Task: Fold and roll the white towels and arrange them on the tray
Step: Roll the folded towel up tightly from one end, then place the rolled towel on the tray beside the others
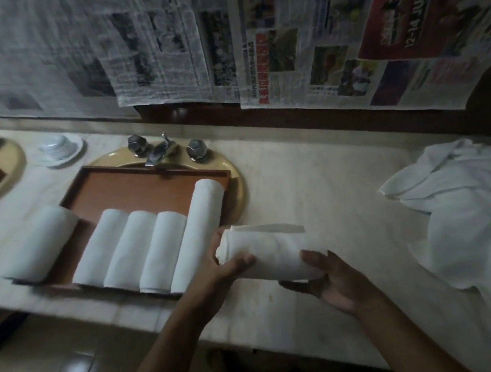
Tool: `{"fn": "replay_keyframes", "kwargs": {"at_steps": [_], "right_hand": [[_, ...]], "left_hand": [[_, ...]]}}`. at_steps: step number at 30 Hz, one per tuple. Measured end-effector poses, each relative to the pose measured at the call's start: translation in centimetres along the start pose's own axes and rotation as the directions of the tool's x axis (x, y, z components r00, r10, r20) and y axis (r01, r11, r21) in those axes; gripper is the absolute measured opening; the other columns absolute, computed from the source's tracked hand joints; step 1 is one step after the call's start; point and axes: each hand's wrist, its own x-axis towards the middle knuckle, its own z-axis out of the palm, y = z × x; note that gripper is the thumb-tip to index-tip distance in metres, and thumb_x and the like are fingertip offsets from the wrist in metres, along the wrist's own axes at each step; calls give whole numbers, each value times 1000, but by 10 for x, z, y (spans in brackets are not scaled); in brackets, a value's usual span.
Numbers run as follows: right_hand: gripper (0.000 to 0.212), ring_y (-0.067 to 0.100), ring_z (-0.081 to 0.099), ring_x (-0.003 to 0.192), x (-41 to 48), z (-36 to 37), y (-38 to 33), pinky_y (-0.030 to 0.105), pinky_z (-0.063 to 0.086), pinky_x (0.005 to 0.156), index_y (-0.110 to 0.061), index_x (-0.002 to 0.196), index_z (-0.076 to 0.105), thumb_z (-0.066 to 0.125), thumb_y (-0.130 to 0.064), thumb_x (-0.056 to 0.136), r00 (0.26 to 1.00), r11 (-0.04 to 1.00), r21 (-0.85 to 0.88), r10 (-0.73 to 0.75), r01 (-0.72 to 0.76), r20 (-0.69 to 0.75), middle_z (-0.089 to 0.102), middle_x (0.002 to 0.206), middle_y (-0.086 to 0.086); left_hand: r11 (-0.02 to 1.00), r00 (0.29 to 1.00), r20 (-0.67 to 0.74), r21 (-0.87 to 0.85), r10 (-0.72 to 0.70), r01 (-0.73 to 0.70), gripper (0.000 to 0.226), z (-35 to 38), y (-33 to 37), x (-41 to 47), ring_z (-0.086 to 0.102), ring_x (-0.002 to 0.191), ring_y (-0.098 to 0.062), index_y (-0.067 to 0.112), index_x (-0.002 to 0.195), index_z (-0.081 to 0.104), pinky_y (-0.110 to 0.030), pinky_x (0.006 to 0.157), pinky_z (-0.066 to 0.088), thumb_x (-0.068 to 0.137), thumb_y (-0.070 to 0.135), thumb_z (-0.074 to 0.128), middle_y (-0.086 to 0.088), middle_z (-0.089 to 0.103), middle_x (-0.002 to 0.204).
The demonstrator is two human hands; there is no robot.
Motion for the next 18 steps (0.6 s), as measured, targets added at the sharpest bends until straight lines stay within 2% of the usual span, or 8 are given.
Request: {"fn": "replay_keyframes", "kwargs": {"at_steps": [3,5,8,11,14,16,18], "right_hand": [[89,32,67,112,13,28,-6,46,60,86,-9,132,64,98,-22,51,993,987,-108,-114,118,42,69,124,19],[80,32,65,116,23,46,-12,43,58,86,-10,138,58,88,-15,64,982,959,-216,-167,182,88,67,127,19],[64,28,66,115,40,83,-18,39,57,85,-17,136,59,77,-10,75,967,901,-354,-215,251,136,68,126,14],[56,24,66,115,64,135,-17,43,58,91,-30,129,65,80,-27,75,949,792,-522,-260,316,179,70,124,4],[54,10,67,107,98,190,-6,39,58,95,-40,125,64,79,-49,74,946,638,-703,-271,315,177,70,115,-12],[49,4,66,106,130,233,6,34,55,94,-39,123,64,79,-52,78,941,569,-754,-271,326,203,70,113,-16],[41,3,66,104,165,277,20,35,55,93,-39,118,65,78,-54,82,933,489,-799,-253,350,255,69,112,-17]], "left_hand": [[998,995,-74,11,64,-63,83,-26,10,-13,61,122,-38,22,136,53,-59,98,55,66,46,91,-14,63,129],[996,987,-130,18,93,-91,74,-40,17,-21,63,119,-36,25,132,56,-60,96,56,68,44,88,-10,66,125],[984,954,-249,102,167,-146,57,-66,27,-32,68,109,-26,28,120,62,-57,92,58,71,46,84,-3,71,113],[967,905,-357,189,232,-173,48,-106,39,-45,69,102,-19,30,112,66,-44,86,60,72,52,81,2,72,108],[959,843,-475,235,253,-156,42,-158,45,-58,71,99,-15,27,112,70,-34,81,59,77,49,79,5,75,106],[969,801,-549,186,238,-161,43,-197,50,-67,72,99,-13,24,116,71,-31,80,59,80,46,80,6,77,108],[979,750,-630,143,201,-142,37,-231,53,-76,72,97,-6,24,116,72,-21,76,57,86,43,80,11,77,106]]}}
